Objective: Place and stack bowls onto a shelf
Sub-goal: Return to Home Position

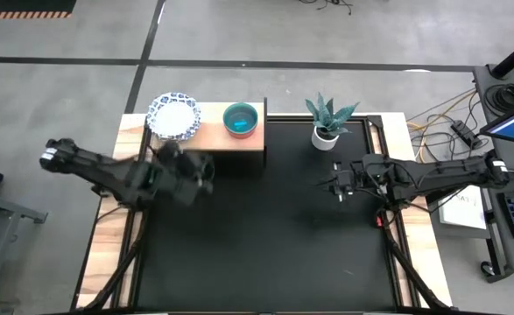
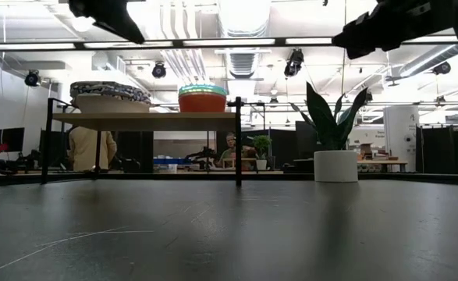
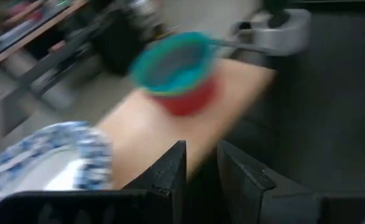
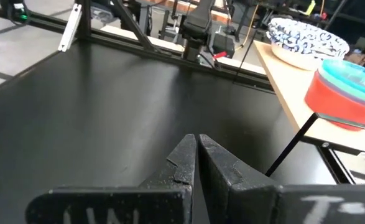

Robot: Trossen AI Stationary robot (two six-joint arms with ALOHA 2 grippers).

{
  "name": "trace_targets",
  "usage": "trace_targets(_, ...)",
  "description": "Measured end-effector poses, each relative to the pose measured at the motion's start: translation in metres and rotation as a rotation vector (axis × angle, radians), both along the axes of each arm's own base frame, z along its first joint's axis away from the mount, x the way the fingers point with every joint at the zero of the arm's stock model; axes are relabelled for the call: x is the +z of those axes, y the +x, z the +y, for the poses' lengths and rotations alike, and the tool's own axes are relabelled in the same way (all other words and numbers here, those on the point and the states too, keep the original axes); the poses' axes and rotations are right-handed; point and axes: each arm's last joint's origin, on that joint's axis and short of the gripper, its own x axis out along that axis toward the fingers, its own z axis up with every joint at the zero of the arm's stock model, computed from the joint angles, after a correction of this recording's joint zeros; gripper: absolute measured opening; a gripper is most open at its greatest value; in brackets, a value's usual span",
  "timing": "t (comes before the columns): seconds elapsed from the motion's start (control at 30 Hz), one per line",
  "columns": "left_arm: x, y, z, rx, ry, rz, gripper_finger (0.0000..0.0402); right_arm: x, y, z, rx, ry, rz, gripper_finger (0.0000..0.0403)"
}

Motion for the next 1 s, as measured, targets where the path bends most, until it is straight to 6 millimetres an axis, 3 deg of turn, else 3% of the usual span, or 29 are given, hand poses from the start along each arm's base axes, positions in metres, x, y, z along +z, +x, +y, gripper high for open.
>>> trace_targets(0.2,-0.028,-0.014,-0.057,-0.282,-0.028,-0.052,0.0075,0.000,-0.016,0.000,0.000,0.012,-0.032,0.0009)
trace_targets(0.33,-0.049,-0.011,-0.077,-0.431,-0.091,-0.165,0.0071,-0.005,-0.026,0.000,-0.007,0.032,-0.058,0.0009)
trace_targets(0.43,-0.059,-0.003,-0.087,-0.706,-0.138,-0.251,0.0058,-0.009,-0.032,-0.001,-0.020,0.051,-0.079,0.0009)
trace_targets(0.5,-0.061,0.001,-0.090,-0.890,-0.067,-0.327,0.0047,-0.011,-0.034,-0.001,-0.023,0.061,-0.107,0.0009)
trace_targets(0.6,-0.070,-0.002,-0.084,-1.031,0.059,-0.366,0.0030,-0.015,-0.039,-0.001,-0.022,0.061,-0.140,0.0009)
trace_targets(0.77,-0.082,-0.012,-0.051,-0.934,0.096,-0.359,0.0003,-0.013,-0.047,-0.002,-0.034,0.071,-0.203,0.0009)
trace_targets(1.0,-0.102,-0.043,-0.014,-0.890,0.050,-0.422,0.0001,-0.014,-0.054,-0.004,-0.052,0.071,-0.242,0.0009)
